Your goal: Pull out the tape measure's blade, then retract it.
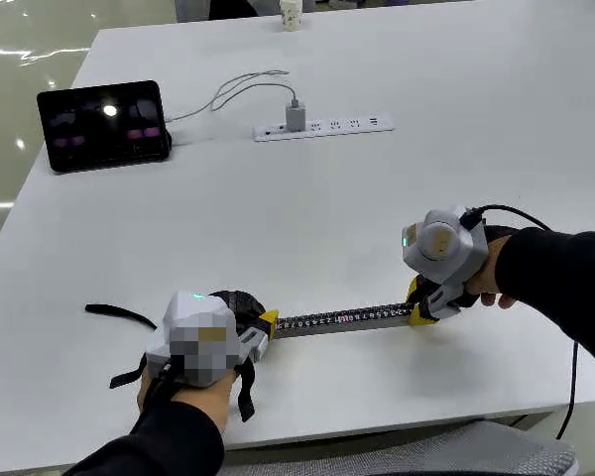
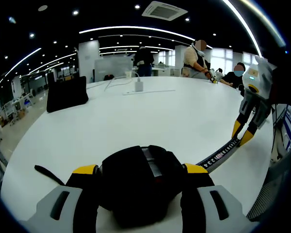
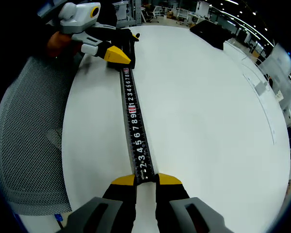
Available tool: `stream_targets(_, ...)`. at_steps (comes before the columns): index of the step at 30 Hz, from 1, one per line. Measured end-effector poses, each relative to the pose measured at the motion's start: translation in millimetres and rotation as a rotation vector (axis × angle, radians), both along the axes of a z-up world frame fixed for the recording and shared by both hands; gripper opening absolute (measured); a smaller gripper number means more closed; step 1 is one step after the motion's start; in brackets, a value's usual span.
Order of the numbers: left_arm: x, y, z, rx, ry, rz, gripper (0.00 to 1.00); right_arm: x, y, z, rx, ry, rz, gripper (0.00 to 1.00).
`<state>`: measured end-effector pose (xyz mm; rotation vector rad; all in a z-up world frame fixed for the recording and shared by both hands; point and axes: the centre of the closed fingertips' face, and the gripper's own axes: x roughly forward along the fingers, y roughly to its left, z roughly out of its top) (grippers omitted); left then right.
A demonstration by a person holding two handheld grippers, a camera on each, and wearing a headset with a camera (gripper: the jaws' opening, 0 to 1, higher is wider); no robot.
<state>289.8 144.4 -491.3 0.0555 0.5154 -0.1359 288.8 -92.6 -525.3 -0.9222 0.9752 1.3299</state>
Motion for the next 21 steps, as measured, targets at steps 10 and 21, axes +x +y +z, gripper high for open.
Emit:
stream_targets(10, -0.4, -0.6, 0.2, 0.0, 0.002, -0.001, 0.64, -0.2, 3.3, -0.2, 0.007, 0.001, -0.006, 0.11)
stream_targets(21, 0.2, -0.7, -0.8, 0.002, 0.003, -0.002, 0.64, -1.1, 6.4, 0.6, 0.008, 0.002, -0.005, 0.11)
